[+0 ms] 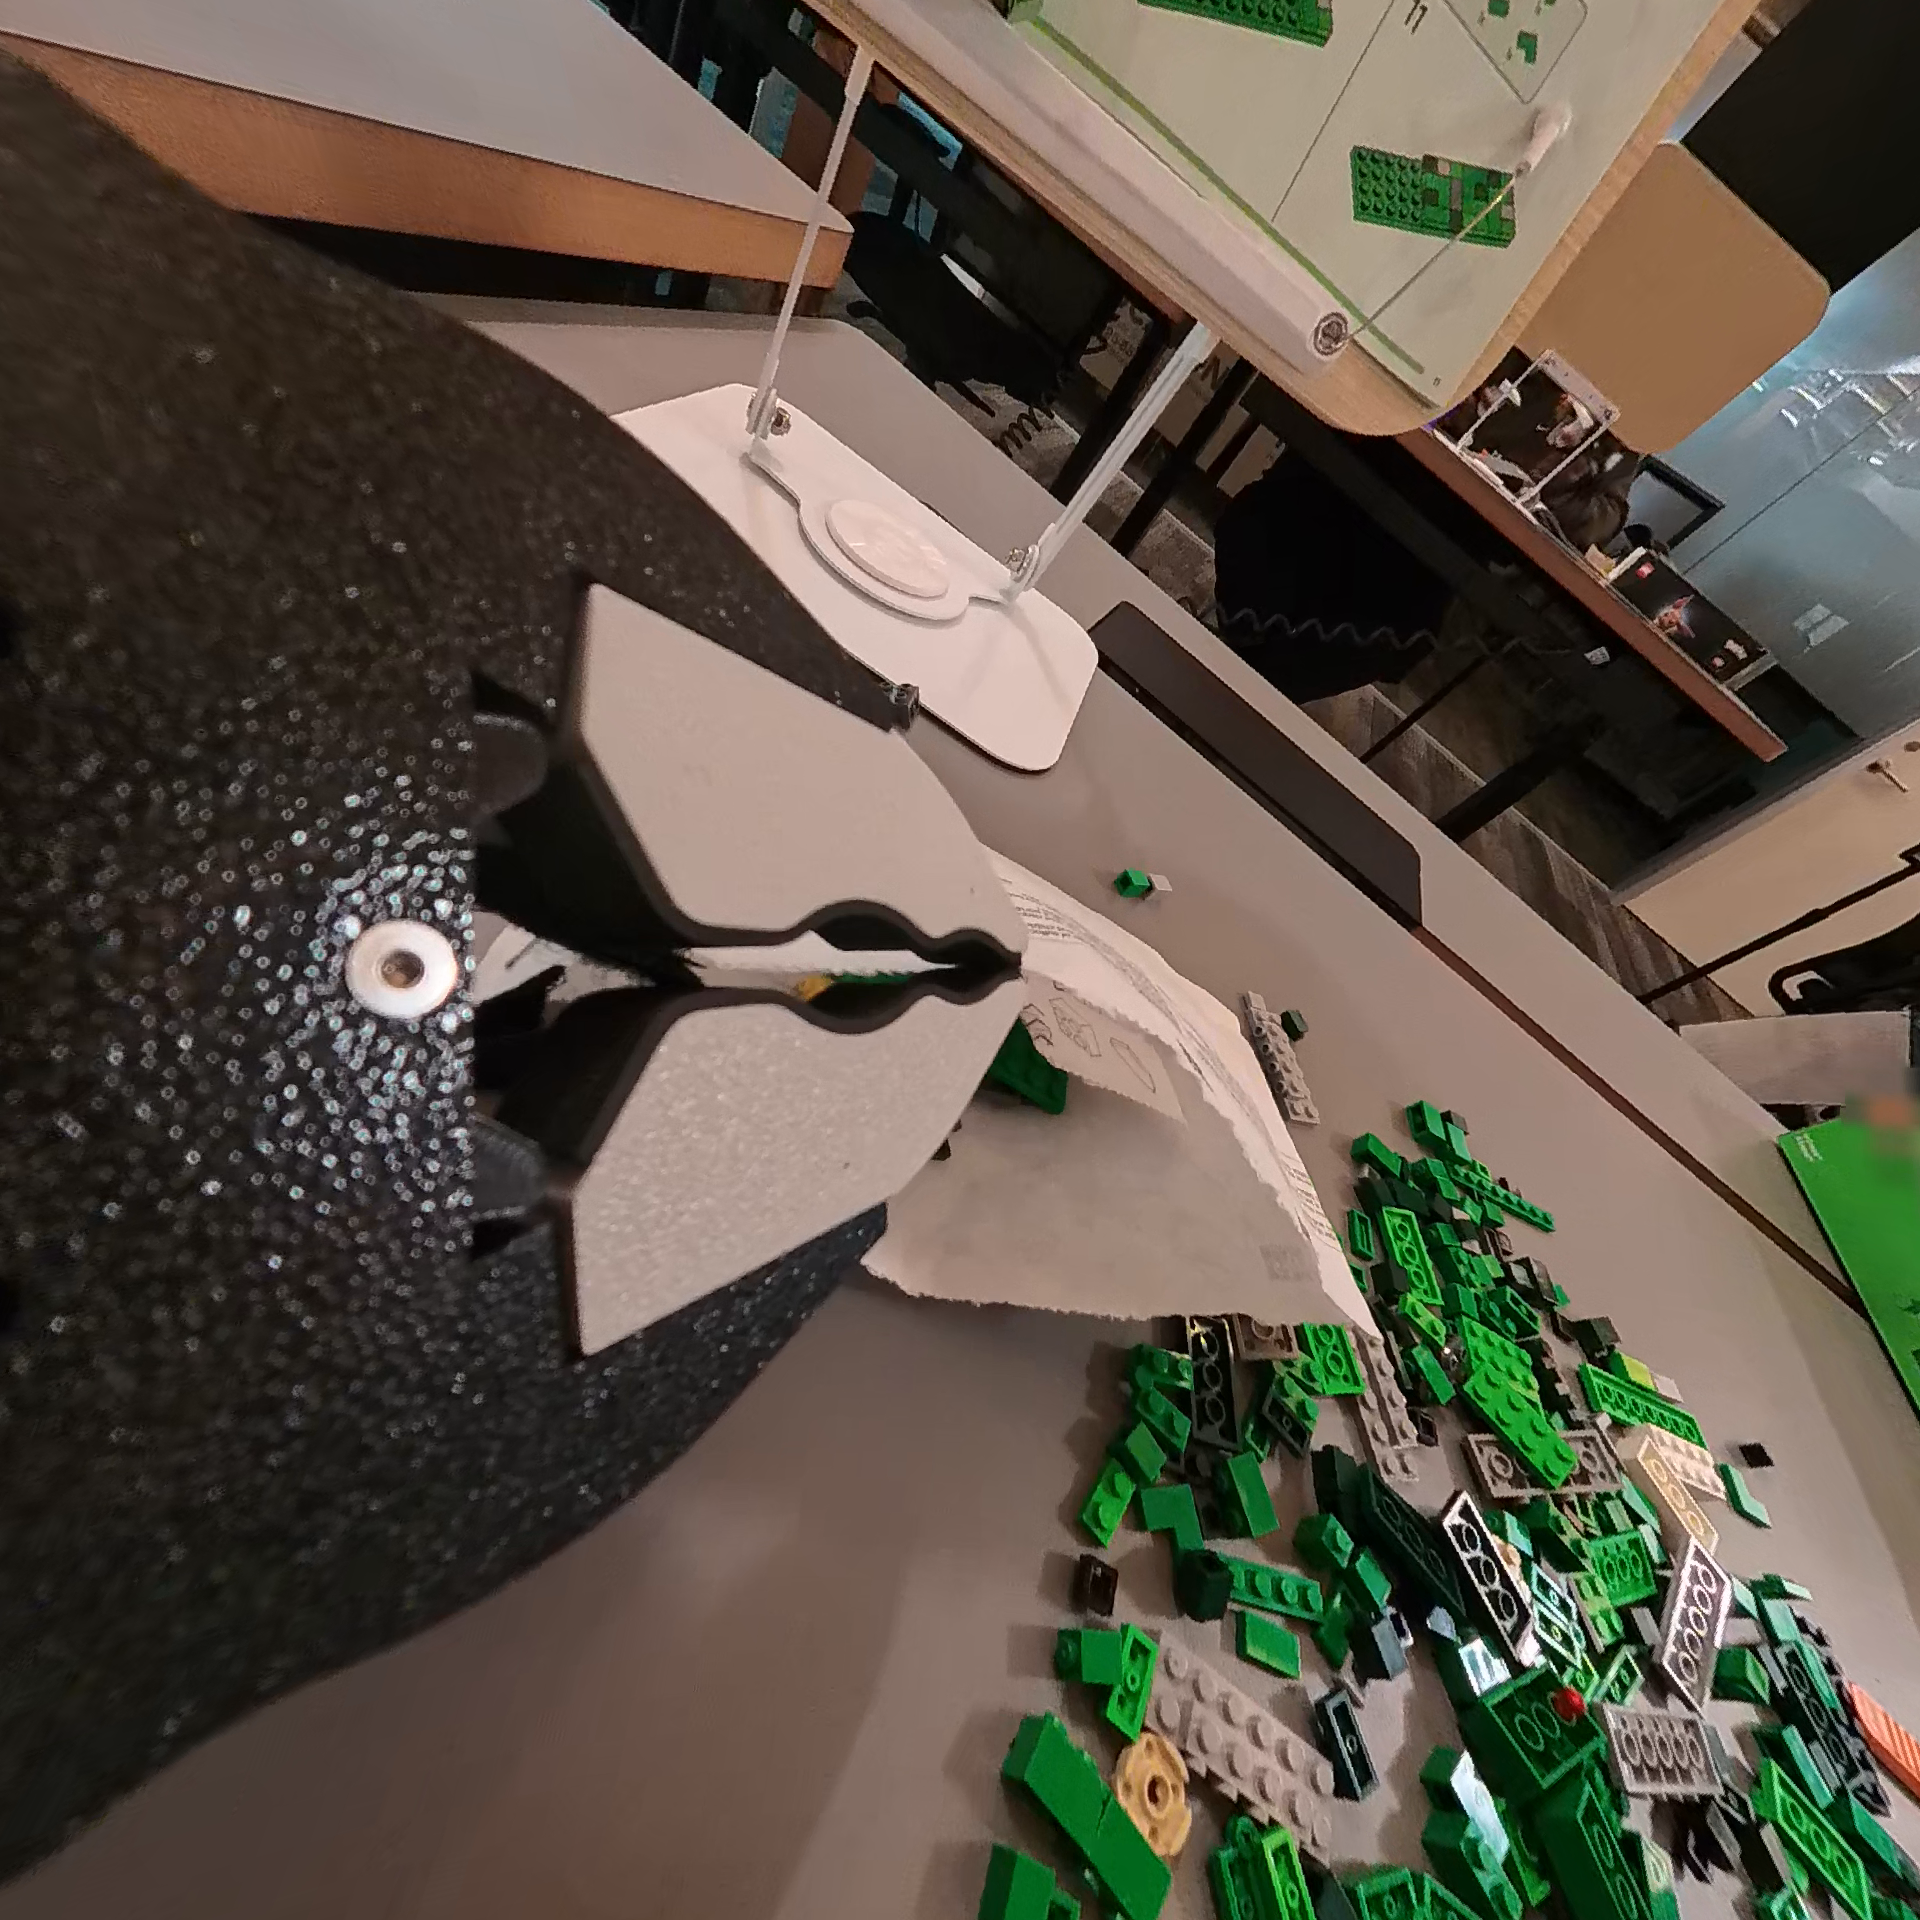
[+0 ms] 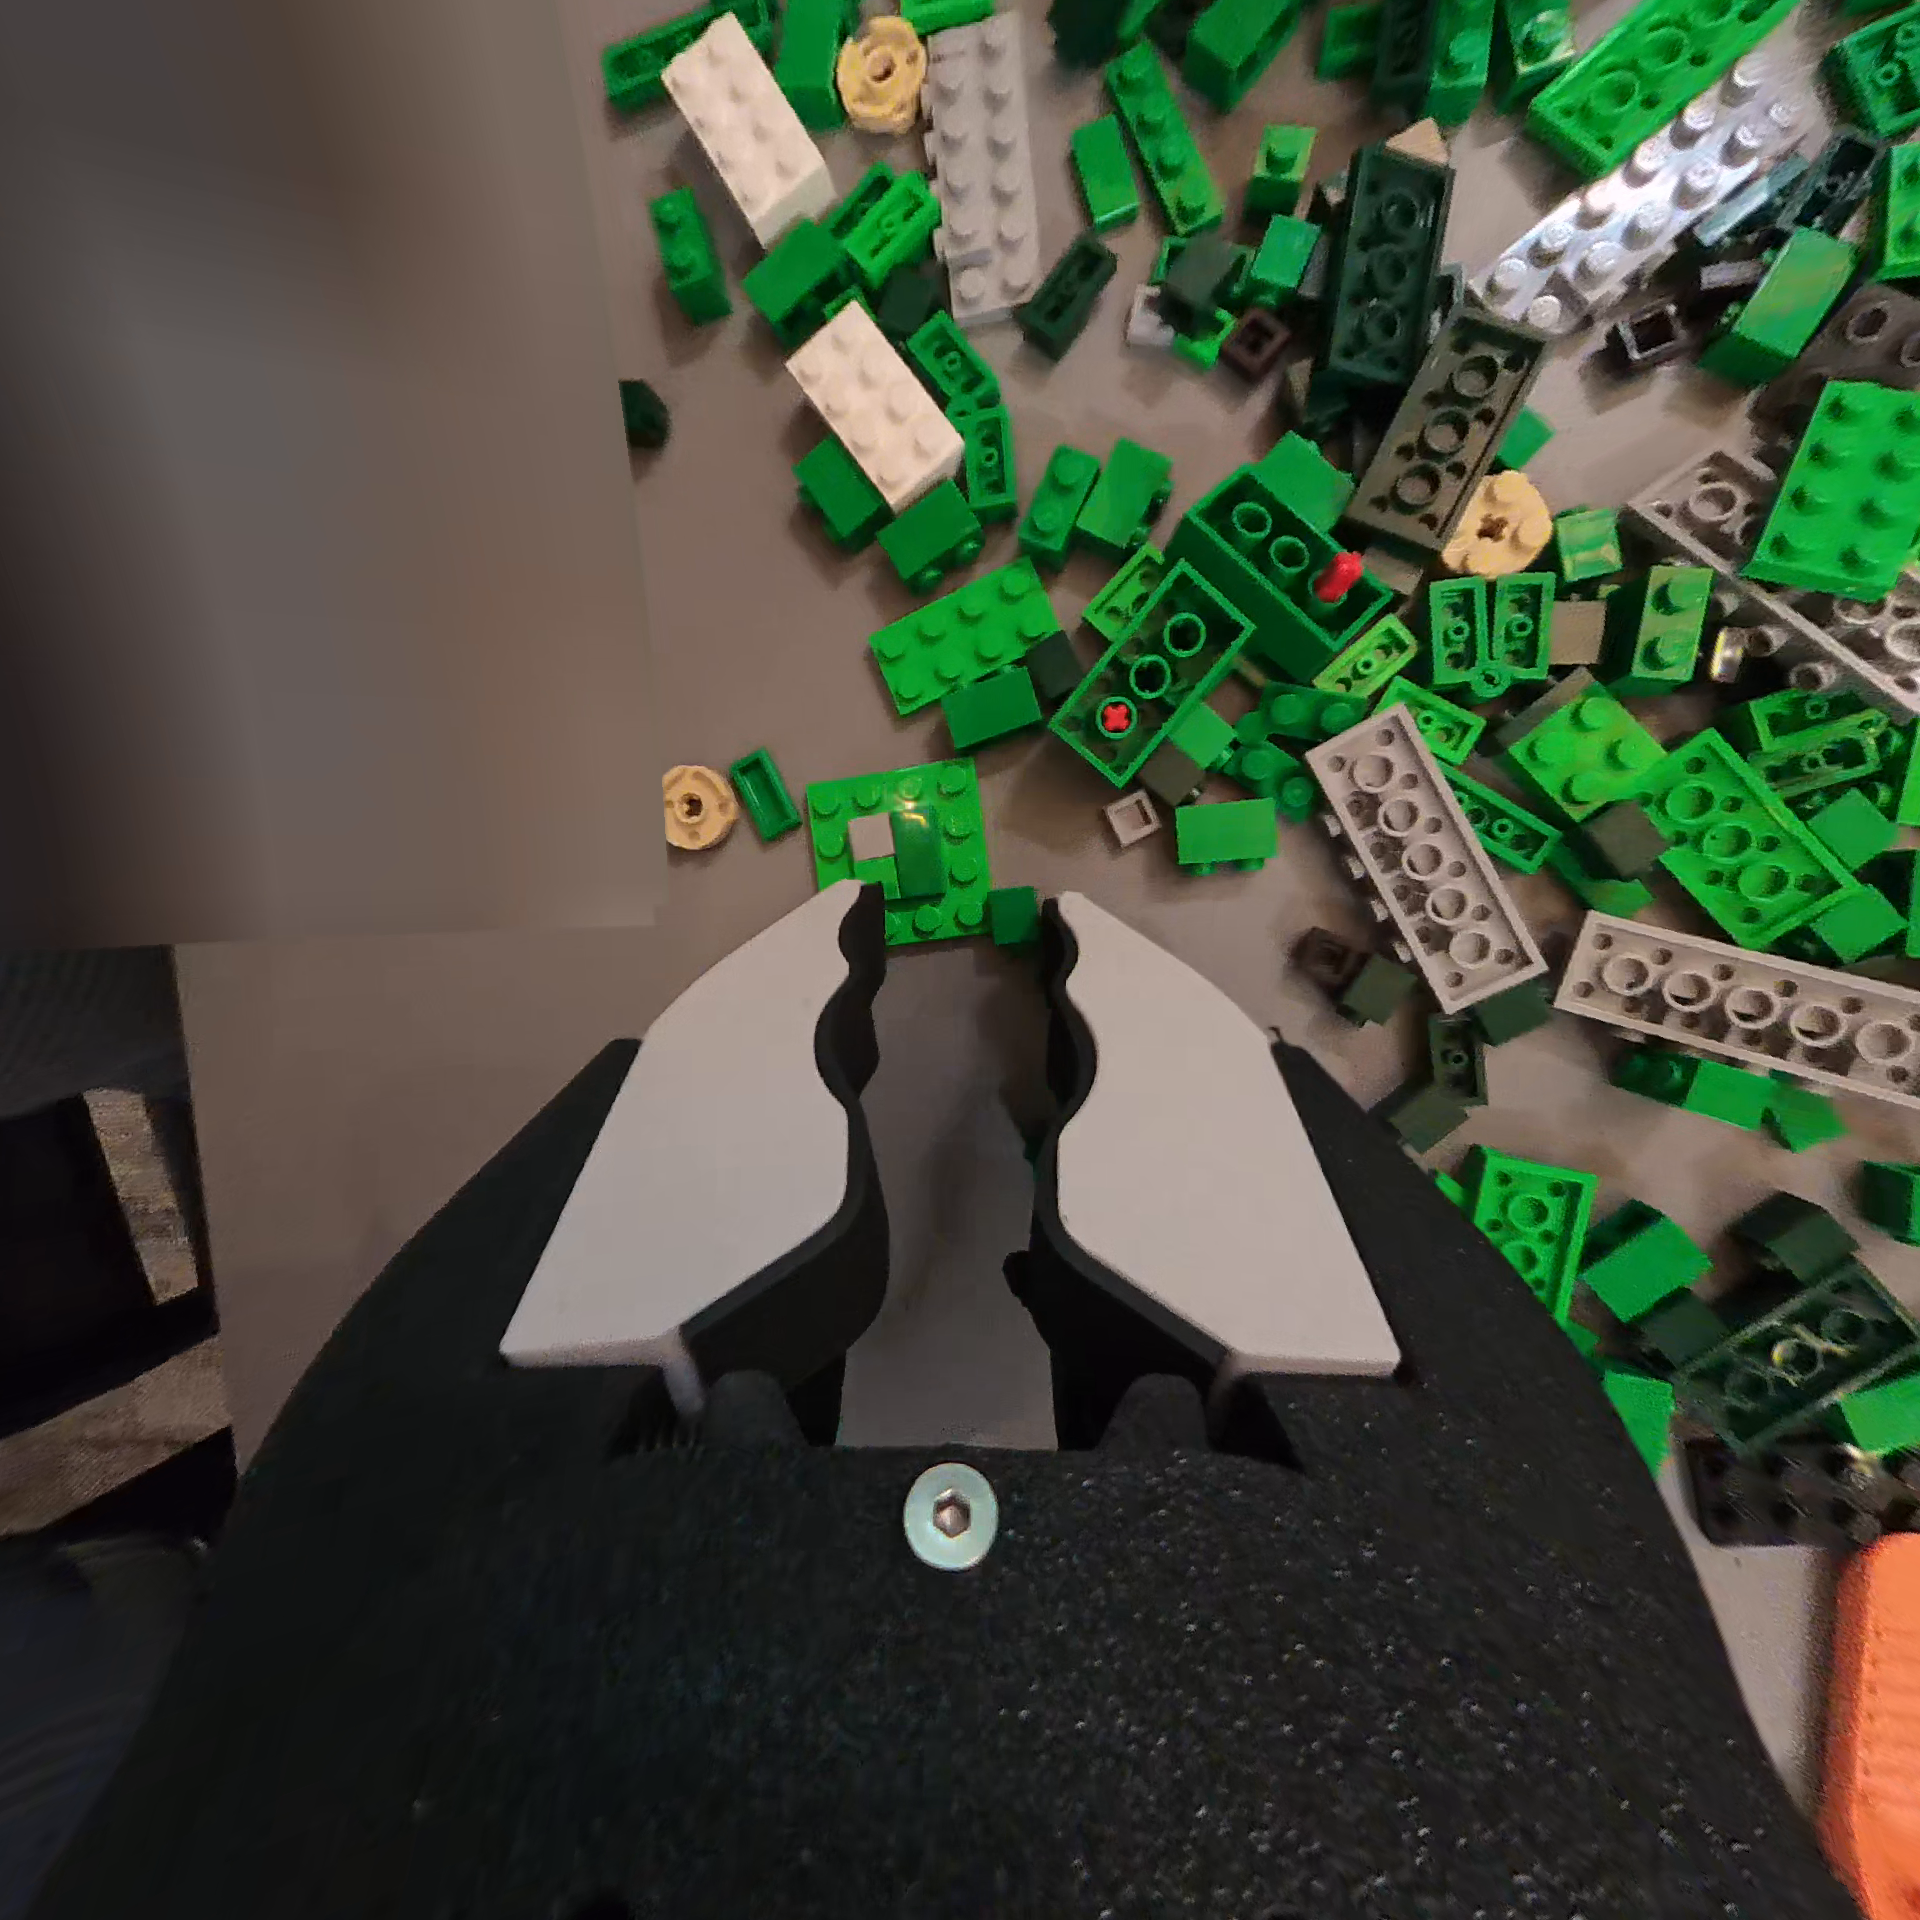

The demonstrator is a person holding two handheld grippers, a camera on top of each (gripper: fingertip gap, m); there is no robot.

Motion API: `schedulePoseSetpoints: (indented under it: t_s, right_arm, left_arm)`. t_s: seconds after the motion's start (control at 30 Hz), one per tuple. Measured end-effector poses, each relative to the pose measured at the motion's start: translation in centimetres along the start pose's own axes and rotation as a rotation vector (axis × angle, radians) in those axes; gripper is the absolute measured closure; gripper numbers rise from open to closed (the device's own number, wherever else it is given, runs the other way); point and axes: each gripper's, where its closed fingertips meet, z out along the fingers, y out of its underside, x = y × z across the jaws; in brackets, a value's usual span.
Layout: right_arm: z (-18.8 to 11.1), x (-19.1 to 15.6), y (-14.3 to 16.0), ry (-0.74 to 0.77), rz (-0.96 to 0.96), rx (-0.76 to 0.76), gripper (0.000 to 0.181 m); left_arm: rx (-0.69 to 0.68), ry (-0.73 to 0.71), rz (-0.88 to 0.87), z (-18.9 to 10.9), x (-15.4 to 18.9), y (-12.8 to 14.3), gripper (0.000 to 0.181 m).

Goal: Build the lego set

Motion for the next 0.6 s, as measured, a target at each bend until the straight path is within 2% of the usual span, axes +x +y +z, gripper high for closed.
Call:
schedulePoseSetpoints:
  t_s: [0.2,0.3,0.4,0.6]
  right_arm:
    - [-0.6,1.0,-1.0,0.051,-0.004,0.072,0.157]
    - [0.1,0.8,-1.1,0.033,-0.033,0.052,0.157]
    - [0.3,1.8,-0.9,0.077,-0.023,0.027,0.152]
    - [-1.6,3.9,-0.7,0.147,0.037,0.071,0.154]
  left_arm:
    - [-0.003,0.004,0.007,0.1,0.2,0.0,0.181]
    - [-0.008,0.007,0.011,0.1,0.3,0.1,0.181]
    - [-0.011,0.008,0.016,0.2,0.3,0.2,0.181]
    - [-0.013,0.01,0.021,0.2,0.4,0.2,0.181]
